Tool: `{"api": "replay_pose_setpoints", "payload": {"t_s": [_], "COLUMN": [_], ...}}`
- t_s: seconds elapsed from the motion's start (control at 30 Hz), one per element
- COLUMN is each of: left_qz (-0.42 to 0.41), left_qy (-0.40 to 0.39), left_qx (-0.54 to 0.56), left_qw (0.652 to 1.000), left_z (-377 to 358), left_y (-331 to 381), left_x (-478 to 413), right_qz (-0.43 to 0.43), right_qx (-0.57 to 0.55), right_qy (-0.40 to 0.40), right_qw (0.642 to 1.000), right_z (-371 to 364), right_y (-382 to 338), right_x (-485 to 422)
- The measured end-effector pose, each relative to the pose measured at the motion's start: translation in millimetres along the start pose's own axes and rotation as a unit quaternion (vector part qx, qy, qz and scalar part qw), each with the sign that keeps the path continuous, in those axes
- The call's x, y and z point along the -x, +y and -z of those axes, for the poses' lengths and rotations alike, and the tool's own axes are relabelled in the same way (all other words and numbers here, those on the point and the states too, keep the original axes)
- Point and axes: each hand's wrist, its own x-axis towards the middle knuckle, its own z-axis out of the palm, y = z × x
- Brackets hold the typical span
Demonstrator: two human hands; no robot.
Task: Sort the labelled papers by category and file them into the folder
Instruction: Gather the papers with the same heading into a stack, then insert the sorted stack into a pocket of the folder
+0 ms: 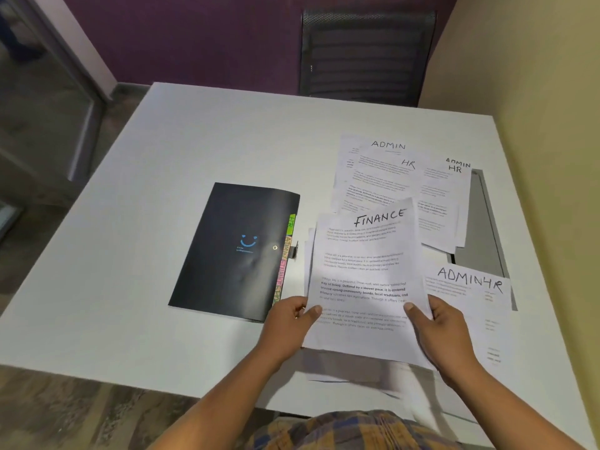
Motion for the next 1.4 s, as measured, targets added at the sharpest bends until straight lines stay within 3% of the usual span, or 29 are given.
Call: {"api": "replay_pose_setpoints", "payload": {"t_s": [0.13, 0.3, 0.37, 0.43, 0.5, 0.57, 0.63, 0.83, 1.07, 1.2, 1.4], "left_qz": [0.045, 0.037, 0.016, -0.021, -0.055, -0.041, 0.010, 0.064, 0.089, 0.092, 0.054], "left_qy": [-0.029, -0.017, 0.021, 0.091, 0.152, 0.176, 0.164, 0.102, 0.088, 0.062, 0.035], "left_qx": [0.014, -0.084, -0.157, -0.268, -0.401, -0.498, -0.543, -0.549, -0.598, -0.572, -0.615], "left_qw": [0.998, 0.996, 0.987, 0.959, 0.902, 0.848, 0.824, 0.827, 0.792, 0.813, 0.786], "left_z": [21.6, 35.8, 41.0, 47.6, 53.3, 57.1, 59.7, 59.0, 49.0, 41.5, 42.5], "left_y": [-10.9, -23.4, -26.9, -31.3, -34.1, -36.6, -38.3, -34.2, -28.7, -21.7, -1.3], "left_x": [-1.0, -13.1, -19.2, -25.2, -31.5, -41.8, -53.3, -72.4, -73.9, -74.0, -63.6], "right_qz": [-0.013, -0.012, -0.011, -0.015, -0.016, -0.024, -0.028, -0.048, -0.057, -0.056, -0.056], "right_qx": [-0.029, -0.052, -0.058, -0.062, -0.065, -0.069, -0.073, -0.102, -0.097, -0.099, -0.095], "right_qy": [0.011, 0.042, 0.054, 0.059, 0.063, 0.066, 0.070, 0.075, 0.055, 0.044, 0.033], "right_qw": [0.999, 0.998, 0.997, 0.996, 0.996, 0.995, 0.994, 0.991, 0.992, 0.993, 0.993], "right_z": [-13.9, -36.6, -41.4, -42.9, -42.1, -39.5, -36.3, -30.4, -16.0, -5.0, 8.4], "right_y": [-3.2, -6.1, -5.0, -1.9, 0.8, 2.6, 4.8, 15.1, 22.7, 23.8, 25.5], "right_x": [12.4, 30.4, 35.0, 38.2, 40.7, 40.8, 40.0, 39.6, 32.1, 24.2, 13.9]}}
